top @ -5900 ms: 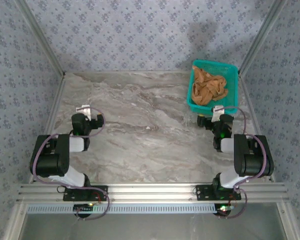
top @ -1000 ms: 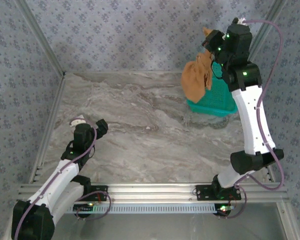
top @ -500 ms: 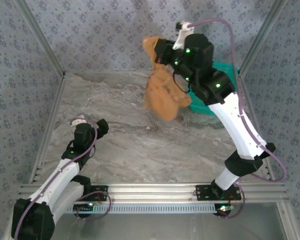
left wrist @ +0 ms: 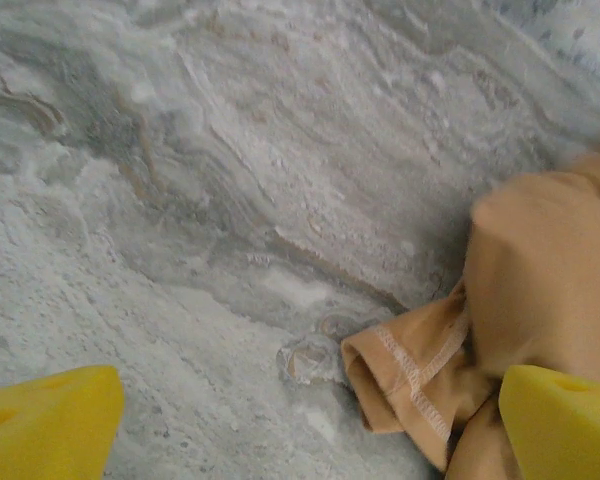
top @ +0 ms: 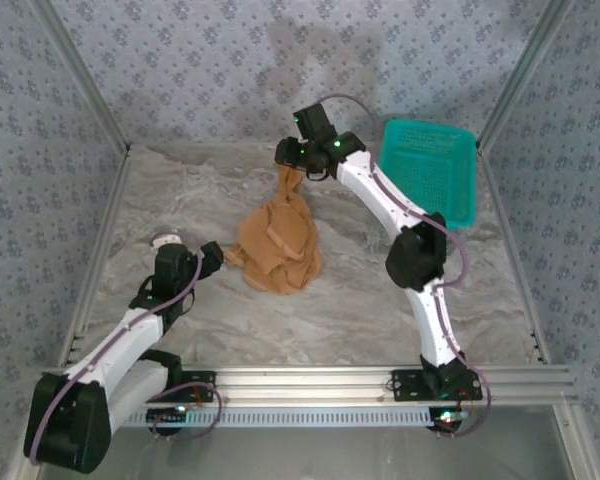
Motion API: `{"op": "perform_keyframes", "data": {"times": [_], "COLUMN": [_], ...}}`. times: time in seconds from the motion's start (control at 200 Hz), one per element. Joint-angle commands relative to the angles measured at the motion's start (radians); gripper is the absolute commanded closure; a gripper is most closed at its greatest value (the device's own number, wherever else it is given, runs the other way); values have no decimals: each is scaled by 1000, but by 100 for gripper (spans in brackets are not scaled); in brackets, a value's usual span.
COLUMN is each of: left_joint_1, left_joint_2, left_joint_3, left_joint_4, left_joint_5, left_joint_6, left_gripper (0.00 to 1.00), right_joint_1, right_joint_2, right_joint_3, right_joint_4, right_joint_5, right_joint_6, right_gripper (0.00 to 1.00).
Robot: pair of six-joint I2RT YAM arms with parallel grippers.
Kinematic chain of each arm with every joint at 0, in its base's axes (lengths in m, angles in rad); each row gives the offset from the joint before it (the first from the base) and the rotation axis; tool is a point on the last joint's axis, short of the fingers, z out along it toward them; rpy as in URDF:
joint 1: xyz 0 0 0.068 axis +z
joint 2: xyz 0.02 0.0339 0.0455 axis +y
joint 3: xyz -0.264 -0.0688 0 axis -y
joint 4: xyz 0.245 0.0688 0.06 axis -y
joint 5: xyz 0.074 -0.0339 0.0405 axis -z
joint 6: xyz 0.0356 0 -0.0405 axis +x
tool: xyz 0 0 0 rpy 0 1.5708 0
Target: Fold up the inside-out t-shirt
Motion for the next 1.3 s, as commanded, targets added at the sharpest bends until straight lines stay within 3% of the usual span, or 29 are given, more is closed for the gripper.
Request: {"op": "perform_keyframes", "data": {"times": [0.0, 0.07, 0.18, 0.29, 0.415, 0.675, 0.924, 0.984, 1.189, 1.294], "left_joint_1": [-14, -55, -155, -208, -214, -198, -197, -194, -158, -124], "left_joint_2": [50, 90, 153, 223, 321, 539, 615, 630, 622, 536], "left_joint_3": [58, 123, 189, 214, 224, 326, 346, 361, 395, 435], "left_joint_4": [47, -32, -104, -64, 11, 69, 149, 139, 85, -46], "left_joint_5": [142, 181, 173, 202, 214, 197, 188, 181, 214, 194], "left_joint_6": [42, 44, 36, -2, -50, -94, -140, -137, -124, -89], "left_gripper": [16, 21, 22, 24, 28, 39, 52, 60, 100, 100], "right_joint_1": [-59, -63, -63, -82, -76, 2, 35, 30, 9, -12], "right_joint_2": [1, -75, -261, -397, -449, -364, -236, -214, -245, -313], "right_joint_3": [172, 43, -328, -642, -833, -906, -863, -853, -844, -813], "right_joint_4": [-301, -285, -107, 99, 213, 305, 316, 318, 303, 236], "right_joint_5": [-80, -57, -66, -152, -243, -308, -293, -290, -305, -315], "right_joint_6": [7, -49, -67, -75, -78, -38, 27, 37, 39, 8], "right_gripper": [39, 38, 39, 42, 42, 41, 41, 43, 91, 99]}}
